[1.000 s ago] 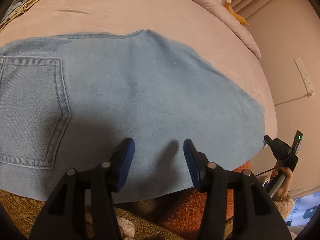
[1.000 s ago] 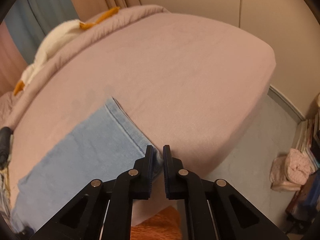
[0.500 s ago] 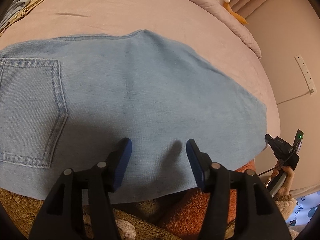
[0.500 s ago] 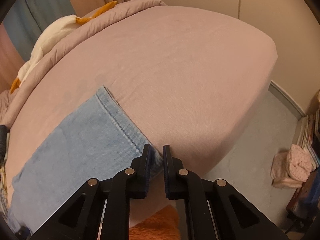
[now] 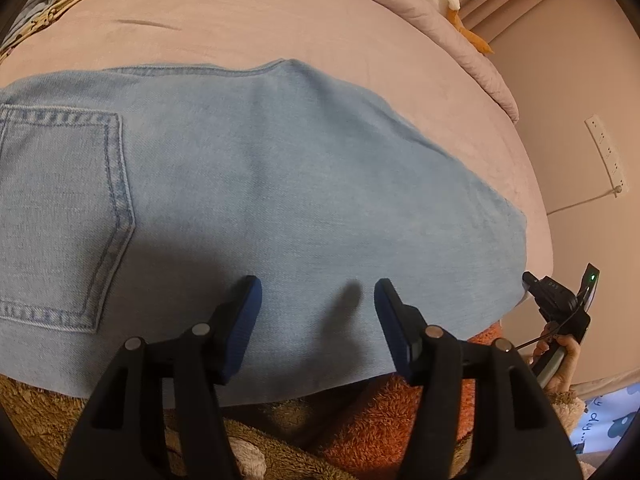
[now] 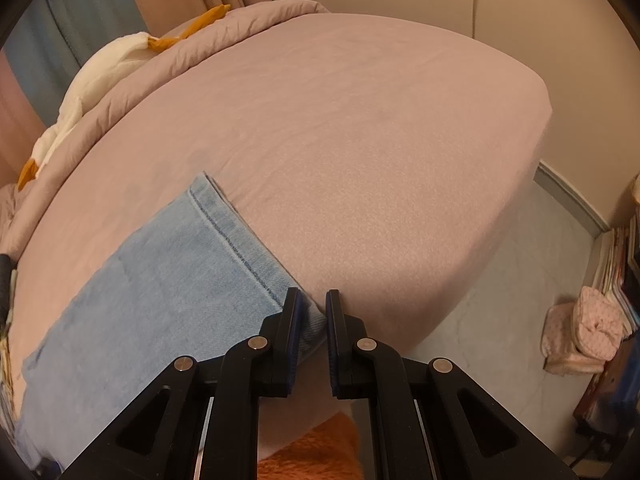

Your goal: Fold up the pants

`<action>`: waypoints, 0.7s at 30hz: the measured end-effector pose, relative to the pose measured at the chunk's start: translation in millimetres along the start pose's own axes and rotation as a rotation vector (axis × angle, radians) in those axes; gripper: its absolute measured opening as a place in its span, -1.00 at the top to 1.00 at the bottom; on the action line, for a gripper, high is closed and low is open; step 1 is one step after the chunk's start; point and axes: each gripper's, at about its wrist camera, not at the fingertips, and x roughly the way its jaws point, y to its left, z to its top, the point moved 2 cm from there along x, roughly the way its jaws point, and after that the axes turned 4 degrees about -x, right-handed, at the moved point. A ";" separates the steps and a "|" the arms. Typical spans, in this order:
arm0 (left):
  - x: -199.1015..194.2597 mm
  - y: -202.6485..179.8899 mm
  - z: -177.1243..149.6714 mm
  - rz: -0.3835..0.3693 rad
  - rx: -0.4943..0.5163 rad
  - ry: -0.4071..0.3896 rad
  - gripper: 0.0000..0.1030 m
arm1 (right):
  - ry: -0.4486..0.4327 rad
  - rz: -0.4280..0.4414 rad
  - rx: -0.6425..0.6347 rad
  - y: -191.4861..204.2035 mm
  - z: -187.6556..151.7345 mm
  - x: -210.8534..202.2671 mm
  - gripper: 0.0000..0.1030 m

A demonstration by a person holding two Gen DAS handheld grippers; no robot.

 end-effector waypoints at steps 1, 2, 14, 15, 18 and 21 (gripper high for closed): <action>-0.7 0.3 -0.2 -0.003 -0.002 0.001 -0.14 | -0.001 0.002 0.002 -0.7 0.0 0.1 0.87; -1.0 0.5 -0.4 -0.003 0.001 0.002 -0.14 | -0.002 0.005 0.004 -1.5 0.1 0.2 0.87; -9.5 -0.4 -7.2 -0.025 0.010 0.007 -0.32 | 0.006 -0.013 0.059 -16.2 -5.2 -11.3 0.11; -11.0 0.0 -7.7 -0.025 0.006 0.002 -0.32 | 0.002 -0.018 0.081 -20.7 -6.8 -14.2 -0.01; -12.7 1.0 -7.1 -0.018 0.005 -0.008 -0.33 | -0.010 0.100 0.160 -31.1 -16.2 -24.3 -0.05; -10.2 3.9 -5.9 -0.030 -0.014 -0.004 -0.33 | 0.014 0.224 0.140 -21.7 -22.6 -20.3 -0.05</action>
